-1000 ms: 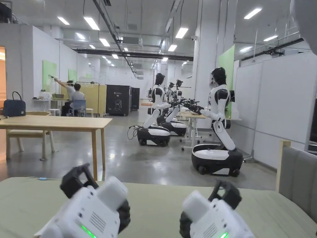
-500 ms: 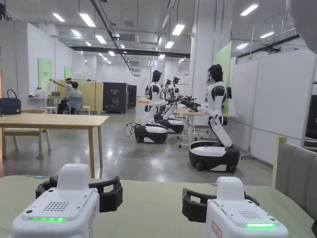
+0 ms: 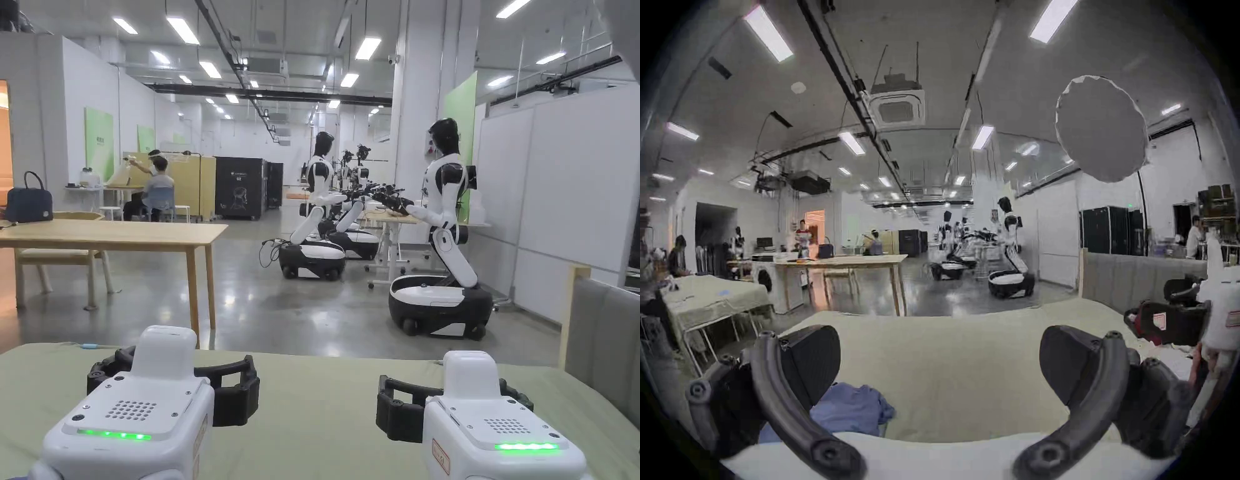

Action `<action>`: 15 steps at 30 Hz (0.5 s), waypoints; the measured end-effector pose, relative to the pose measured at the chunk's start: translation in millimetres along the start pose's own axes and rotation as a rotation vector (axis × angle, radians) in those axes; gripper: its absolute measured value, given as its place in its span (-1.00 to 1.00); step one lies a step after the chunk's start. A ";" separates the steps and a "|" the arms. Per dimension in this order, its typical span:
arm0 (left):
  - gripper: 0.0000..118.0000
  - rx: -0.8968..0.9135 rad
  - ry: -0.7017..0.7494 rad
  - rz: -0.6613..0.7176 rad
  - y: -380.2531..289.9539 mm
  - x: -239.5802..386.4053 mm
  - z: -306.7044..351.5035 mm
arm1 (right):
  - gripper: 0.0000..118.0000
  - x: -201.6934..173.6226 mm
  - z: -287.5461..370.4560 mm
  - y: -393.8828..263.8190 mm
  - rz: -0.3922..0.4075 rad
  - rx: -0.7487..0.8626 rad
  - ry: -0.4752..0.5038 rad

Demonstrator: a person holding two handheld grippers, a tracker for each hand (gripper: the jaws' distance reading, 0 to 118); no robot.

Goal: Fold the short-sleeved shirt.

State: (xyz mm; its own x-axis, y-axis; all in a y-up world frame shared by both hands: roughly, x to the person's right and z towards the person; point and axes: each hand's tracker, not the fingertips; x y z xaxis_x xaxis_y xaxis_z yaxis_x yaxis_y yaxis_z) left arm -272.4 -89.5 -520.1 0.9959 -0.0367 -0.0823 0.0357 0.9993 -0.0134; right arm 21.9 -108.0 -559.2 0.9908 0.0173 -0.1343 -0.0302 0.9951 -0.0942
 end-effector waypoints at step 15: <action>-1.00 -0.034 0.021 0.035 -10.9 -5.4 -6.9 | -0.99 -5.0 7.5 -5.8 0.024 0.005 -0.024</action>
State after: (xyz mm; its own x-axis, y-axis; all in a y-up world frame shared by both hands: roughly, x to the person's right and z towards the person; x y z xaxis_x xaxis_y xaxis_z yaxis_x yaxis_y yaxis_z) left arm -278.7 -100.3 -526.4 0.9946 -0.0021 -0.1041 -0.0025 0.9990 -0.0439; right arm 18.1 -113.1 -550.6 0.9927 0.0438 -0.1124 -0.0536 0.9949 -0.0860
